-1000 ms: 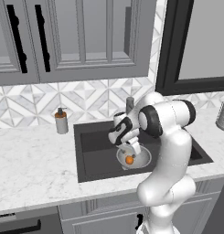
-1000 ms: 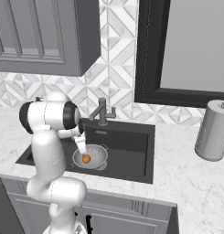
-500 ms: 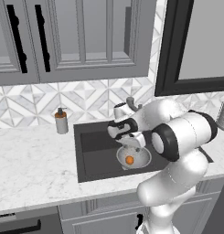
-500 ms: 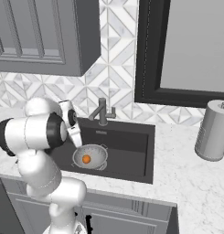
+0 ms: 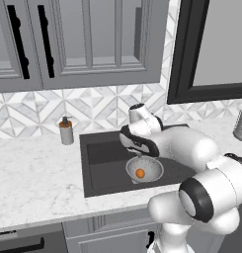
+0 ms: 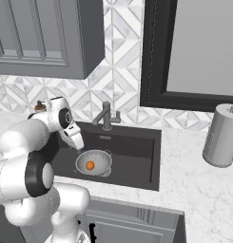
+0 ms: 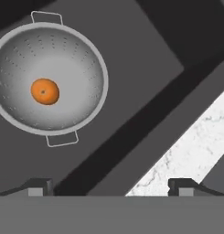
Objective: Put the colander in the sink, put the tangerine in the colander, and turn on the sink faucet and pour water over the colander.
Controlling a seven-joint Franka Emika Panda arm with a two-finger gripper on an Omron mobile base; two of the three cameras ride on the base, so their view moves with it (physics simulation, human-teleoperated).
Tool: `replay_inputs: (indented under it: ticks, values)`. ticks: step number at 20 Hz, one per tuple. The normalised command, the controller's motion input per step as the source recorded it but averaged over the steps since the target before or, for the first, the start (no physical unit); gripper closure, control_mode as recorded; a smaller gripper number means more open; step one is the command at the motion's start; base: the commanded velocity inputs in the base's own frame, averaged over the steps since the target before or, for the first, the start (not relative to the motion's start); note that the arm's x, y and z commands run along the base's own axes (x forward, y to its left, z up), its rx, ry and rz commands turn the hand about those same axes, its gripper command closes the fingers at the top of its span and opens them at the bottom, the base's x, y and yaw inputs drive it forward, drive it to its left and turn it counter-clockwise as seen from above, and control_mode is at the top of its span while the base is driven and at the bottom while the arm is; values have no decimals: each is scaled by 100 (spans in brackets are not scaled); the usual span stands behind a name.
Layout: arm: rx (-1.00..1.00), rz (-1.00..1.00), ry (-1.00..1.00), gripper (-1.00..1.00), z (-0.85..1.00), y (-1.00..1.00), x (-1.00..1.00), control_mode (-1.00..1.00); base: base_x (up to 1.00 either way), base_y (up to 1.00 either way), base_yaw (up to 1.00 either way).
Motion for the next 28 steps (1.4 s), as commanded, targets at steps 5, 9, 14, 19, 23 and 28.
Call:
replay_inputs:
  ticks: [5,9,14,19,23,28]
  values:
    - [10,22,-3,-100,55,-57,-54,-100,0,0,0]
    - [9,23,-10,-100,33,-64,-70,-100,0,0,0]
    - [14,29,-26,-100,28,-82,-33,-100,0,0,0]
    - [17,37,-32,-100,5,-83,0,-100,0,0,0]
    - [19,37,-35,-100,11,-79,0,-100,0,0,0]
    - [17,31,-39,-100,9,-48,5,-100,0,0,0]
